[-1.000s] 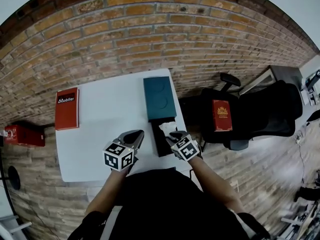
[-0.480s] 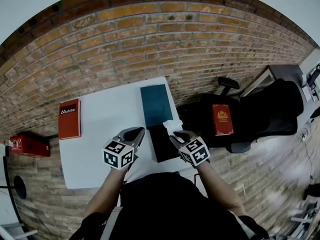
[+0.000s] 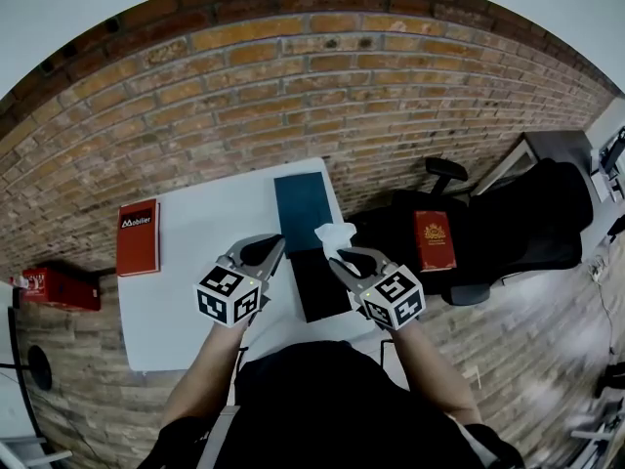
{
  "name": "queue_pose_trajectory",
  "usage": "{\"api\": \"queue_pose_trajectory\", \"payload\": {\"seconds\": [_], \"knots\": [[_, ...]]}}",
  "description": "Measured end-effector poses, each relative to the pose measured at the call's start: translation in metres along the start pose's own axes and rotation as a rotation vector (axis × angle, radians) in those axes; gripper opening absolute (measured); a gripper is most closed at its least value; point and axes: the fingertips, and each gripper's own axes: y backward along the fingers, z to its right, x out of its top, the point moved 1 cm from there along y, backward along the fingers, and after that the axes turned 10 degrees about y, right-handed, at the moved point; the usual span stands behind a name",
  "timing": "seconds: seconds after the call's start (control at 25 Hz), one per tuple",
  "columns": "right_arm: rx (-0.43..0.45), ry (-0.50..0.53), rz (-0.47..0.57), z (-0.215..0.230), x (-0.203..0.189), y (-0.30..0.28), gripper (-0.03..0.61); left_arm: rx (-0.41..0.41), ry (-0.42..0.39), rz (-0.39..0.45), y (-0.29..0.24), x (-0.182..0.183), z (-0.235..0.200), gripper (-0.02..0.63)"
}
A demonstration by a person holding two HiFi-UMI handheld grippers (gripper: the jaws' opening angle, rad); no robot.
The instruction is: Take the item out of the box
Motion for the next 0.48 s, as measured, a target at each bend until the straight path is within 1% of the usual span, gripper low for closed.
{"api": "queue_pose_trajectory", "payload": {"seconds": [0.28, 0.48], "knots": [[-0.004, 0.029, 0.107, -0.001, 0.037, 0.019, 0.074, -0.023, -0.040, 0.032, 0.003, 0.022, 0.015, 0.006], [0.014, 0.087, 0.143, -0.009, 0.054, 0.025, 0.066, -0.056, -0.067, 0.057, 0.004, 0.037, 0.028, 0.006]]}}
